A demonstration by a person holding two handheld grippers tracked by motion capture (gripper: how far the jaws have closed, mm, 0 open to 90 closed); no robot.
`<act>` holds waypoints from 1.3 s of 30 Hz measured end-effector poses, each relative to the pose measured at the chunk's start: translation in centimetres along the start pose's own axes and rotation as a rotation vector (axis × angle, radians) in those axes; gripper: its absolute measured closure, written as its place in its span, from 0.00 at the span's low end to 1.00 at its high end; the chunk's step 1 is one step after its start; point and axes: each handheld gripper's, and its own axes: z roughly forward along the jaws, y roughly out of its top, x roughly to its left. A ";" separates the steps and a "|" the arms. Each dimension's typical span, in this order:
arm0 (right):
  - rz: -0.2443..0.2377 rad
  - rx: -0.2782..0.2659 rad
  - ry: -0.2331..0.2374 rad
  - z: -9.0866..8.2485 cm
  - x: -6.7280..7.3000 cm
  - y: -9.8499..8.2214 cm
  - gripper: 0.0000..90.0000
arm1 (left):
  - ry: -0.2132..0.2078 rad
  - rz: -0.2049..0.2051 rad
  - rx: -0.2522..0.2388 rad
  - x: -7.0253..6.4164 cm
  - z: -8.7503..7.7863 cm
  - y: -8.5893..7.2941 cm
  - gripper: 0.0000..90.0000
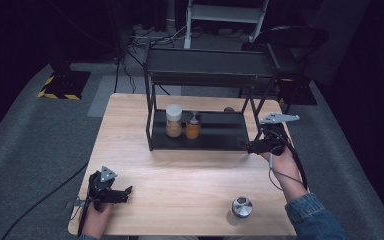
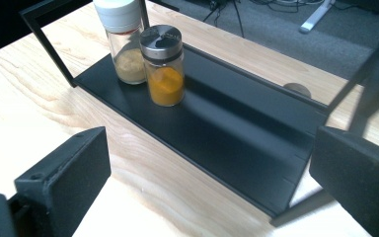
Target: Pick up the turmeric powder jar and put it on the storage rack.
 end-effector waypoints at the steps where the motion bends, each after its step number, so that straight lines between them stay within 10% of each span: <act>1: -0.002 -0.003 -0.002 -0.4 -0.1 -0.3 0.02 | -0.001 0.003 0.001 0.0 0.0 0.0 0.00; 19: 0.009 -0.023 -0.045 -6.3 -0.6 -5.4 0.02 | 0.002 -0.002 0.002 -0.1 0.0 0.0 0.00; 39: 0.030 -0.026 -0.074 -6.8 -1.4 -11.5 0.03 | 0.002 -0.002 0.002 -0.1 0.0 0.0 0.00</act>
